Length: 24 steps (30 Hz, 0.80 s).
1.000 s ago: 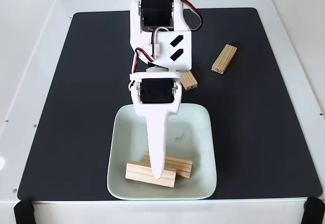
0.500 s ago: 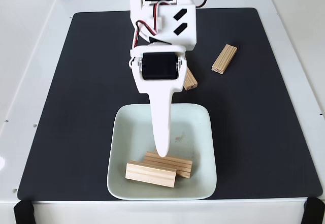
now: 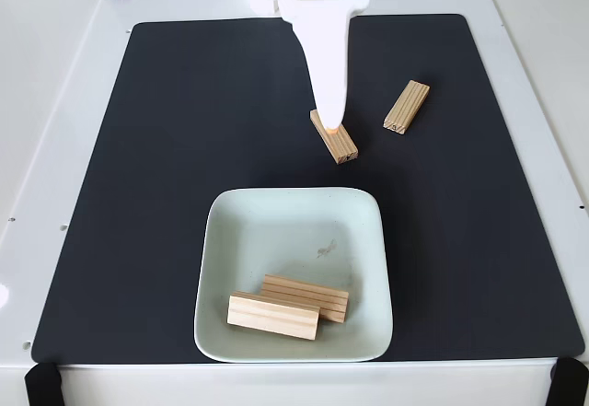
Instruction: Pick up the wooden block and place them on the plate.
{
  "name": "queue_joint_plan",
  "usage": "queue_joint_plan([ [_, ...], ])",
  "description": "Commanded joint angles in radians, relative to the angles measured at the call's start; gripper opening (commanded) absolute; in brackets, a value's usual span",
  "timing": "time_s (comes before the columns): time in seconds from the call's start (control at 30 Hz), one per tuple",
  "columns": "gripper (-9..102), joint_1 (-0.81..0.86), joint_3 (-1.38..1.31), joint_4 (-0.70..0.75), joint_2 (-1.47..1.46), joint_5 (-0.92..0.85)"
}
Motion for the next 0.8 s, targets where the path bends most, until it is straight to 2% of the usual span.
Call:
queue_joint_plan([
  [0.0,0,-0.026,0.202,0.003,0.198,-0.008],
  [0.07,0,-0.04,0.336,0.003,0.282,-0.026],
  [0.2,0,-0.092,0.577,0.003,0.442,-0.179],
  [0.33,0,-0.153,0.726,0.018,0.578,-0.298],
  [0.47,0,-0.245,0.733,0.213,0.658,-0.385],
  [0.6,0,-0.327,0.632,0.376,0.664,-0.331],
  [0.77,-1,-0.373,0.517,0.403,0.563,-0.302],
])
